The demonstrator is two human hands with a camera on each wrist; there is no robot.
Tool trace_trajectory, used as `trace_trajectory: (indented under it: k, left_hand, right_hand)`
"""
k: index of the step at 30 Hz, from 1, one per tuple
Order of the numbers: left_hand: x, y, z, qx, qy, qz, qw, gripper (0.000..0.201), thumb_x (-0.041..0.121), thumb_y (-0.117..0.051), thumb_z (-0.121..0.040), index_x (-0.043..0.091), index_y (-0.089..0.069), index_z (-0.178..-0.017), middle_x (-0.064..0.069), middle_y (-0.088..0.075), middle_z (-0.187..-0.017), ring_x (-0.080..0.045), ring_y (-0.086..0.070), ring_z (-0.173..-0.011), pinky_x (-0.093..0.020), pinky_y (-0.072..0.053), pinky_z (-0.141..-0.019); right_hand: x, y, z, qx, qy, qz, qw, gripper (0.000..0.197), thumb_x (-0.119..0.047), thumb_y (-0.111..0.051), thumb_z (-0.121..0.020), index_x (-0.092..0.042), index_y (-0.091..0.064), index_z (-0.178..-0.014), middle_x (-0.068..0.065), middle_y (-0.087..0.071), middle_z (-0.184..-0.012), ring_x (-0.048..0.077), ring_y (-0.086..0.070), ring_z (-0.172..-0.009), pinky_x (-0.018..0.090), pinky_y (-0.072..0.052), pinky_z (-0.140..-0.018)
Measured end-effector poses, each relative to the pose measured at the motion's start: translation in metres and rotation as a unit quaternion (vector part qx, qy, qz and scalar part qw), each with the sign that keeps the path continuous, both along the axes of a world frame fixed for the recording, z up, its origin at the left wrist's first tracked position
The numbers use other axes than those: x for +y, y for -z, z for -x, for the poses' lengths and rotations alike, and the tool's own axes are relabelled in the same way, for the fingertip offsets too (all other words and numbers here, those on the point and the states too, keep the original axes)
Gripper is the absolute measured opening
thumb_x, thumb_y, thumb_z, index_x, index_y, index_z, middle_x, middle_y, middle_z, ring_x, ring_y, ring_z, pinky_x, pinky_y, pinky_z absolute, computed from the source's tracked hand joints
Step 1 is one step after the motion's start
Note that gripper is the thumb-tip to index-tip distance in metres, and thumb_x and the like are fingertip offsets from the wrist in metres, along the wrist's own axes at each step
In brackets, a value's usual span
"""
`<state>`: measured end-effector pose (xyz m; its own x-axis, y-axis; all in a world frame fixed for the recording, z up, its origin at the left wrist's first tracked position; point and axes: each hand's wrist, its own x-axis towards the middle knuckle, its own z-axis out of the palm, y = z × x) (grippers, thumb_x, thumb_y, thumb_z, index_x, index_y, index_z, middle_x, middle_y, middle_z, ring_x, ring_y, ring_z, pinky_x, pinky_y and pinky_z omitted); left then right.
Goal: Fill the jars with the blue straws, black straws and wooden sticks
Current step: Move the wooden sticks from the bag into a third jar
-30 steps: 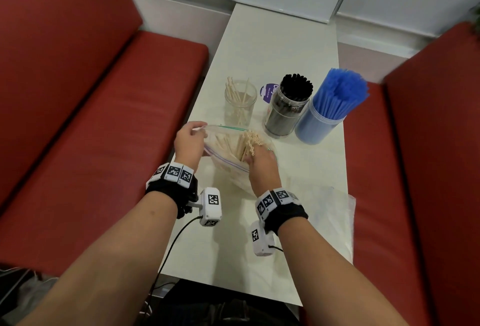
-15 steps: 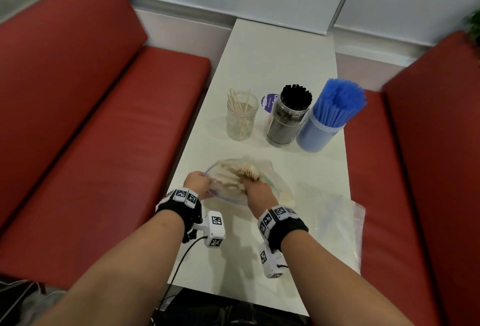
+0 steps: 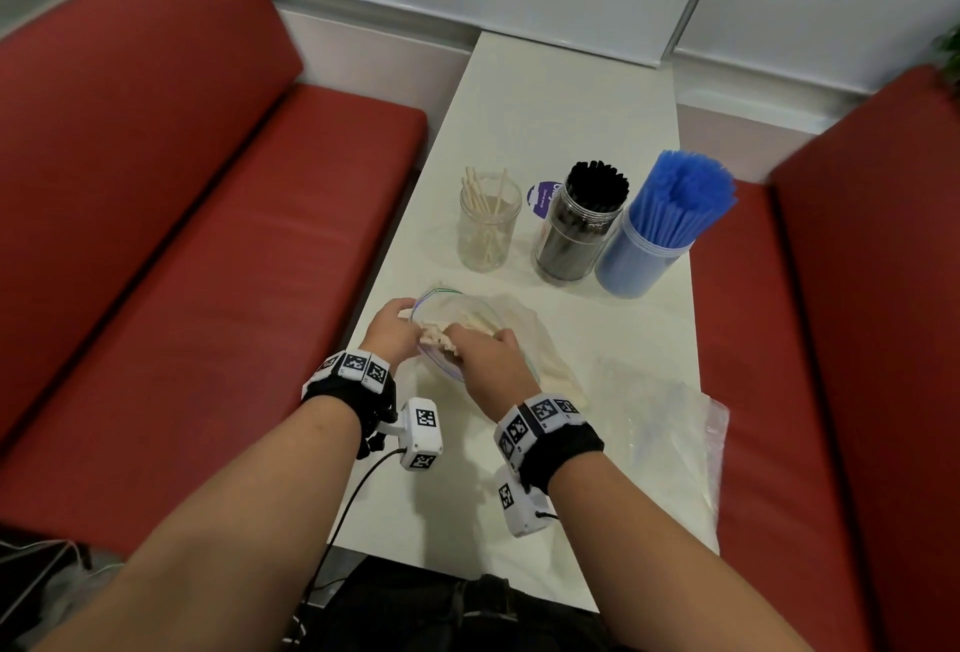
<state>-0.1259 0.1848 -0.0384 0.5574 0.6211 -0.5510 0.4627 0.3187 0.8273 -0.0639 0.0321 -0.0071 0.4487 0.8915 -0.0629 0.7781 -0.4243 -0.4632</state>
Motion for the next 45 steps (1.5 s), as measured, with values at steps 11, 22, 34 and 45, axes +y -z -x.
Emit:
trace_trajectory:
  k: [11,22,34,45]
  left_hand:
    - [0.008,-0.007,0.001,0.125,0.127,-0.044,0.983,0.056,0.001,-0.036,-0.093,0.017,-0.039,-0.147,-0.02,-0.052,-0.136,-0.035,-0.051,-0.123,-0.039,-0.041,-0.103]
    - [-0.004,-0.084,-0.04,-0.218,0.013,0.399,0.89,0.053,0.039,-0.044,-0.102,-0.01,-0.063,-0.109,-0.026,-0.066,-0.106,-0.038,-0.067,-0.099,-0.048,-0.057,-0.087]
    - [-0.009,-0.101,-0.059,-0.191,0.011,0.519,0.833,0.023,0.018,-0.048,-0.101,0.005,-0.053,-0.119,-0.01,-0.056,-0.118,-0.023,-0.066,-0.1,-0.034,-0.059,-0.083]
    - [0.003,-0.097,-0.069,-0.151,0.046,0.556,0.816,0.025,0.027,-0.057,-0.091,0.004,-0.062,-0.083,-0.009,-0.06,-0.074,-0.009,-0.054,-0.039,-0.013,-0.037,-0.028]
  right_hand:
    - [0.002,-0.054,-0.043,0.302,0.197,-0.25,0.898,0.011,-0.006,-0.045,-0.102,-0.014,-0.052,-0.099,-0.003,-0.062,-0.081,0.013,-0.062,-0.079,0.03,-0.048,-0.08]
    - [0.038,-0.155,-0.058,0.359,0.133,-0.428,0.819,0.005,-0.002,-0.041,-0.106,-0.007,-0.044,-0.107,0.015,-0.052,-0.085,0.026,-0.057,-0.081,0.036,-0.052,-0.082]
    - [0.052,-0.151,-0.06,0.437,0.136,-0.343,0.82,0.041,-0.031,-0.074,-0.09,-0.022,-0.049,-0.059,-0.001,-0.051,-0.057,0.02,-0.051,-0.053,0.043,-0.047,-0.072]
    - [0.058,-0.15,-0.078,0.456,0.132,-0.326,0.817,0.049,-0.026,-0.076,-0.087,-0.017,-0.041,-0.055,0.002,-0.038,-0.052,0.02,-0.049,-0.05,0.043,-0.054,-0.076]
